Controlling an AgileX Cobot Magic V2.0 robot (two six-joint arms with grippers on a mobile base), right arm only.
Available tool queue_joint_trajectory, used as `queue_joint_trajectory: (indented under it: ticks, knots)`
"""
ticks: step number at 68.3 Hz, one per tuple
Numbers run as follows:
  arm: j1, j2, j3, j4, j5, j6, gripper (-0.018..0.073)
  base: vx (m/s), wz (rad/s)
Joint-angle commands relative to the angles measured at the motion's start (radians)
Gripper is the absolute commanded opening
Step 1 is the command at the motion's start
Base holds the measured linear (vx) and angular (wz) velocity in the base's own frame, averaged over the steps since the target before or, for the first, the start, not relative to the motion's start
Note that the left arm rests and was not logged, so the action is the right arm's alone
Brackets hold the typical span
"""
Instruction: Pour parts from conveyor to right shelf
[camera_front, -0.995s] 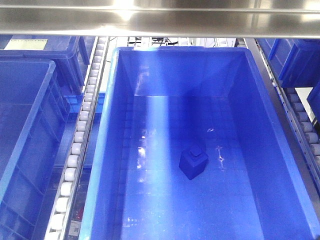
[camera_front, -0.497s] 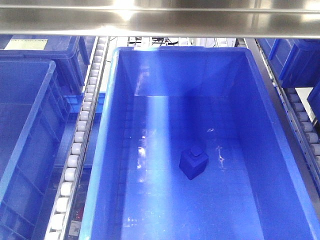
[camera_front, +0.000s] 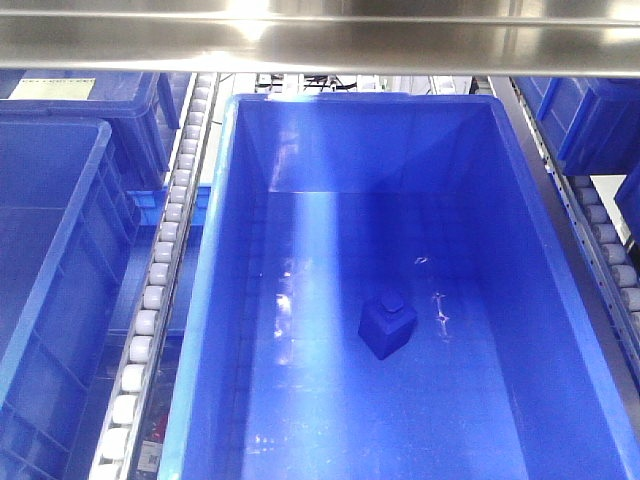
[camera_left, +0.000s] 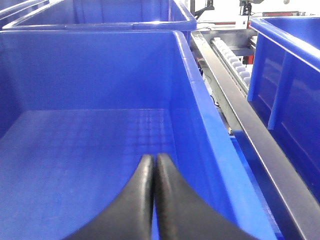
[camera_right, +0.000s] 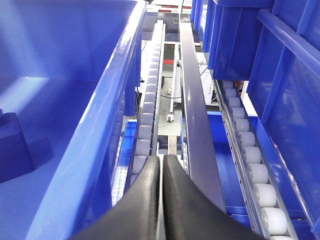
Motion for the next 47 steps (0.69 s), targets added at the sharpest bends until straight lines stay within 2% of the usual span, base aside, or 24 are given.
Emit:
queue_joint_trajectory:
  ticks: [1,47]
  knots:
    - [-0.005,-0.017,0.000,-0.007,-0.068,-0.005,-0.0010,0.00,0.00]
    - [-0.005,-0.017,0.000,-0.007,-0.068,-0.005,-0.0010,0.00,0.00]
